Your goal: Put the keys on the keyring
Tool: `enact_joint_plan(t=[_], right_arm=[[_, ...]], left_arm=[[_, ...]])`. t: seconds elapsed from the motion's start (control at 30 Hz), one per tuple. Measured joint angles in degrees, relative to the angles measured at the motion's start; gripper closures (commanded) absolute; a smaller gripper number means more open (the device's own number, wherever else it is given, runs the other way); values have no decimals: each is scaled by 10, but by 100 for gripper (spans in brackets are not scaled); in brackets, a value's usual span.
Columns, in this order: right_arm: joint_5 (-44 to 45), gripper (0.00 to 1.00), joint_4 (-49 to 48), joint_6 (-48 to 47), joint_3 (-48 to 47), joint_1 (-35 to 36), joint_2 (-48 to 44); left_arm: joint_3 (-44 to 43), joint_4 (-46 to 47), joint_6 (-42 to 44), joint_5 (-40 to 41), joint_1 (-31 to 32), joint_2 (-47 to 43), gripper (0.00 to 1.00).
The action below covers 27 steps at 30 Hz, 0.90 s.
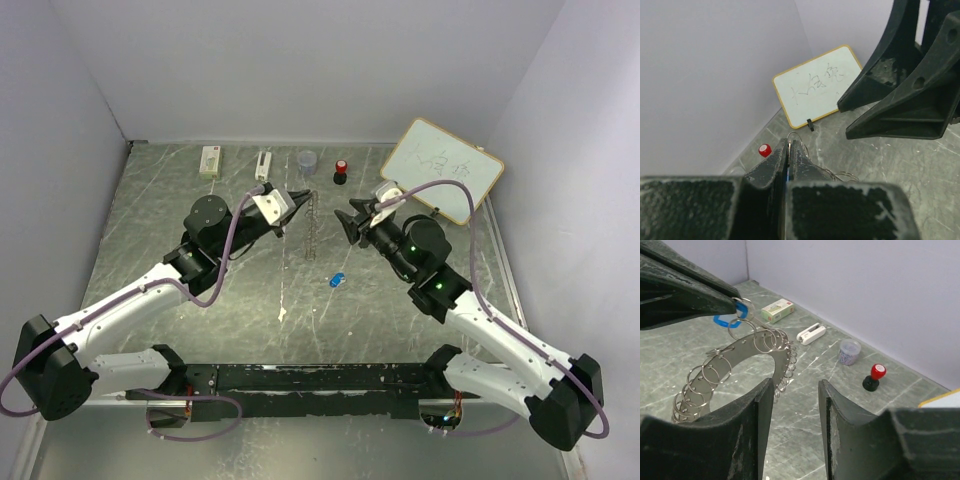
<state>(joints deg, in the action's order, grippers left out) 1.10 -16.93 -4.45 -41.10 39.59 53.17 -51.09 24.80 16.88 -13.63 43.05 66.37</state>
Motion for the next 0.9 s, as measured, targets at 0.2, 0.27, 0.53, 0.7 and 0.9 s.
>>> enact_joint_plan(t=[0.2, 0.27, 0.53, 0.7, 0.9], right_arm=[[-42, 58, -28, -10, 0, 0, 17], [-55, 58, -39, -12, 0, 0, 17], [-100, 57, -71, -20, 0, 0, 25], [-118, 58, -73, -20, 0, 0, 43], [-124, 58, -79, -20, 0, 0, 50]], left_arm=[[0, -9, -9, -20, 0, -1, 93], [0, -10, -9, -26, 0, -1, 93], [0, -11, -13, -51, 0, -1, 93], [-1, -12, -14, -63, 0, 0, 93], [-2, -12, -16, -75, 0, 0, 93]])
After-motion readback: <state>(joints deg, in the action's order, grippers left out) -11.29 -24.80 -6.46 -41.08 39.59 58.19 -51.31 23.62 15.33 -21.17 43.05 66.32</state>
